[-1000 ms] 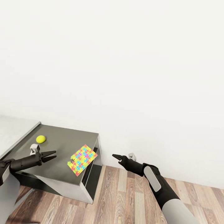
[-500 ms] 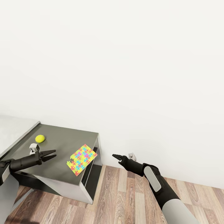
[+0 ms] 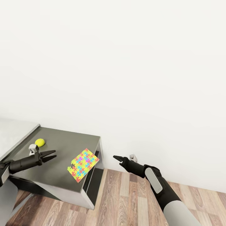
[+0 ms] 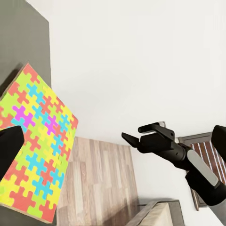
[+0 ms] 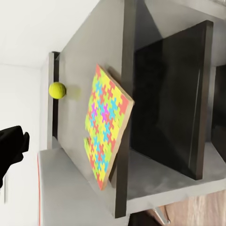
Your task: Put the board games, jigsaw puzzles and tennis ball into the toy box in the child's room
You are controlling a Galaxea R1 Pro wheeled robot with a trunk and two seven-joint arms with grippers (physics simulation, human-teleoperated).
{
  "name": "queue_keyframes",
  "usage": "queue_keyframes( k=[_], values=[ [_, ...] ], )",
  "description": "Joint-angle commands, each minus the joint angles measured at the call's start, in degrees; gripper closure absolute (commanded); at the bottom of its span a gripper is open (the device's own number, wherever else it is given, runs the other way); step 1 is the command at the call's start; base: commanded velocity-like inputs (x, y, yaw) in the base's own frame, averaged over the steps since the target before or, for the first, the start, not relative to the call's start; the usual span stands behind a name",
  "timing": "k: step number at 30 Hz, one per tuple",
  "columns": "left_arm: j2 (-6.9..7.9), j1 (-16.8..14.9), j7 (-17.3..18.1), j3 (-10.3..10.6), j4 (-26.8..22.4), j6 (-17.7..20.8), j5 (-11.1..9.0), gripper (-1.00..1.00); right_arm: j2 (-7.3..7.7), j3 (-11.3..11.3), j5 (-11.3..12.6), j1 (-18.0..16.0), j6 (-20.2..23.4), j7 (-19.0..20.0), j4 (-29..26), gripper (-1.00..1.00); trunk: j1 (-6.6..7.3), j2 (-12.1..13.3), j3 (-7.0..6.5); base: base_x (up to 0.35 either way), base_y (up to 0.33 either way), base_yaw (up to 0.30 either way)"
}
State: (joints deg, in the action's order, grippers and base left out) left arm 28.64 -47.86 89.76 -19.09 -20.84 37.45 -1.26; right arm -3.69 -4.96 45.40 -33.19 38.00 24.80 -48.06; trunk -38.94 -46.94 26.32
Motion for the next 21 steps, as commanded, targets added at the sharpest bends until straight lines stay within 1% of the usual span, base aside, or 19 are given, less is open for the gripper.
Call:
queue_keyframes(
  k=[1,7,14,18,21],
  values=[
    [0.00,-0.04,0.24,-0.07,0.01,0.61,-0.05,-1.00,-0.04,0.04,0.13,-0.03,0.25,0.01,-0.02,-1.00,-0.03,-0.04,0.06,0.110,0.034,0.000],
    [0.01,-0.04,0.24,-0.06,0.01,0.61,-0.27,-1.00,-0.08,0.03,0.13,-0.04,0.24,-0.01,0.00,-1.00,-0.03,-0.04,0.06,0.060,0.015,0.000],
    [0.01,-0.04,0.24,-0.04,0.01,0.61,-0.31,-1.00,-0.09,0.03,0.13,-0.04,0.23,-0.01,0.01,-1.00,-0.03,-0.04,0.06,0.180,0.023,0.000],
    [0.01,-0.04,0.24,0.00,0.01,0.63,-0.32,-1.00,-0.21,0.03,-0.01,-0.04,0.29,-0.15,0.00,-1.00,-0.03,-0.04,0.06,0.058,0.019,0.000],
    [-0.01,-0.04,0.24,0.01,0.01,0.63,-0.32,-1.00,-0.27,0.02,-0.09,-0.08,0.31,-0.39,-0.01,-1.00,-0.03,-0.04,0.06,0.023,0.103,0.000]
  ],
)
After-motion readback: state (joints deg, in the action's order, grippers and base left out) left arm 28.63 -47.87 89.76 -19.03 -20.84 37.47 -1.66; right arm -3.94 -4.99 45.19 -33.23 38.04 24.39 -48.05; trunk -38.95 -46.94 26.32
